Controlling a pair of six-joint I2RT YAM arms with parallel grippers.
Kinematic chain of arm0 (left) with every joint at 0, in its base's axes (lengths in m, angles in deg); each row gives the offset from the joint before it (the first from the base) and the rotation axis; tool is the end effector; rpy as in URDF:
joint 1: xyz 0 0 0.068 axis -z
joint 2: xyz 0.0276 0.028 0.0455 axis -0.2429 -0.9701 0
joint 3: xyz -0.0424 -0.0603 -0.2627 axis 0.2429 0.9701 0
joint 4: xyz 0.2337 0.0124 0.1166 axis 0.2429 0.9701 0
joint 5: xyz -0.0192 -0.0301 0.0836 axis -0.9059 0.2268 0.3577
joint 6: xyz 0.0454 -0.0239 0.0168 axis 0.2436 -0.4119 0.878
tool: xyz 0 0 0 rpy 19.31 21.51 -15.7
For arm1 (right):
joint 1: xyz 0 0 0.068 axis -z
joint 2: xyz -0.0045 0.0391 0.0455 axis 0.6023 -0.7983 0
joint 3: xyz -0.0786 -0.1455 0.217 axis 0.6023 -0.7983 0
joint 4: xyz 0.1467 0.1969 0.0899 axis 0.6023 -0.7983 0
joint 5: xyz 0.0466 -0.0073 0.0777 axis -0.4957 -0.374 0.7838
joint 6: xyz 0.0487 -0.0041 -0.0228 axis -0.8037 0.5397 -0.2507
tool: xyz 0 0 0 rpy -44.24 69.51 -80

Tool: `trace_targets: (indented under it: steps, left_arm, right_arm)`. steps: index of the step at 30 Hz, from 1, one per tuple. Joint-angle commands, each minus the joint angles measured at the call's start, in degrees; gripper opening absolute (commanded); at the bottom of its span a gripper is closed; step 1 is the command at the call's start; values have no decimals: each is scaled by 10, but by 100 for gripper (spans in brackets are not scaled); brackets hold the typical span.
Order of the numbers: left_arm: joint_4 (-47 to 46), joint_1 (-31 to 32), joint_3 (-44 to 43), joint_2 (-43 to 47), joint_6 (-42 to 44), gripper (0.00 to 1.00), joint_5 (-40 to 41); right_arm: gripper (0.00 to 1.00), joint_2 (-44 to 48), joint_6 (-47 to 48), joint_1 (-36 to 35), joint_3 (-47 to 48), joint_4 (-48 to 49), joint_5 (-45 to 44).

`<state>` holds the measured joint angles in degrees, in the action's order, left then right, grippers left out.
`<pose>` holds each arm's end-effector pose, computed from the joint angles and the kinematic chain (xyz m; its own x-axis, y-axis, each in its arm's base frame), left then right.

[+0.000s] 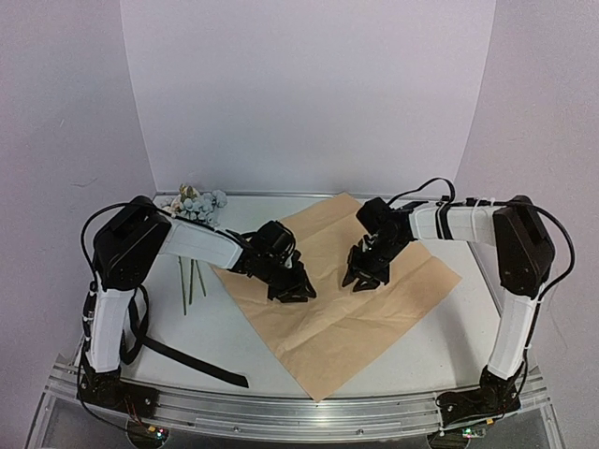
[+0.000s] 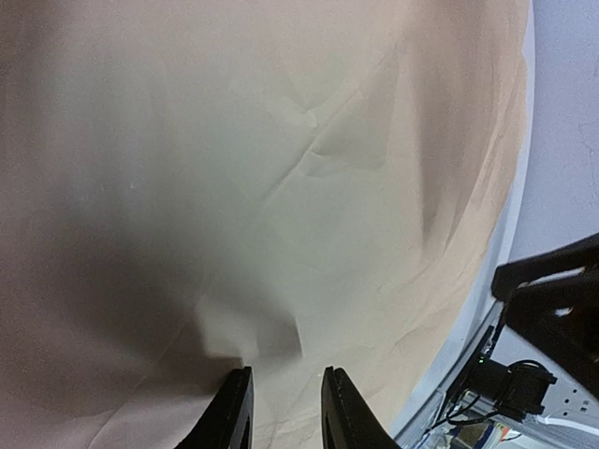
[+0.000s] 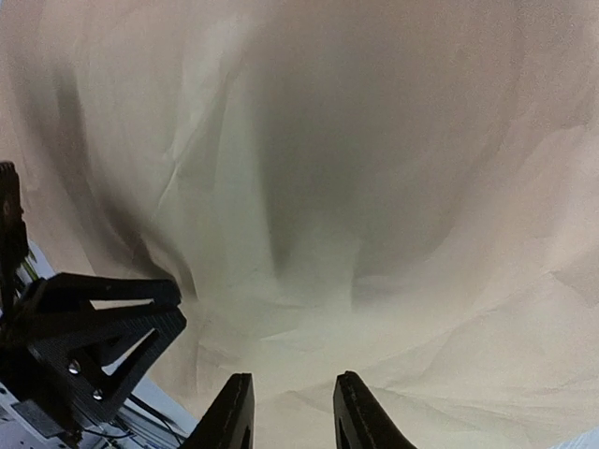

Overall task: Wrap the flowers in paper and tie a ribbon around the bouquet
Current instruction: Adjust the flattened wrapping paper at the center of the board.

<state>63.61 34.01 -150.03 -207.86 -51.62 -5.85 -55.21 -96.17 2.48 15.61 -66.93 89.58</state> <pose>0.2883 -0.3441 0.1220 -0.9956 0.0285 -0.0892 0.0827 0.7144 -0.6949 0.3140 0.2335 0.1809 -0.9937 0.1122 0.0030 0.0971 0.8463 0.5237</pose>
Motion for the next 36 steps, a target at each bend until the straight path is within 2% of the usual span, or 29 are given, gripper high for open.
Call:
trace_targets:
  steps: [1,8,21,29,36]
  left_arm:
    - [-51,-13,47,51,-51,27,-27]
    - [-116,-31,124,95,-92,26,-53]
    - [-87,-61,260,164,-62,24,-41]
    - [-88,-56,310,198,-69,21,-52]
    - [-43,-42,276,227,-51,22,-39]
  right_arm:
    - [25,-23,-27,-16,-10,30,15]
    - [20,-44,-8,-7,-41,26,-22]
    - [19,-35,45,52,-55,-26,-40]
    - [24,27,56,13,-51,-57,-33]
    - [27,17,48,-28,6,-55,-31]
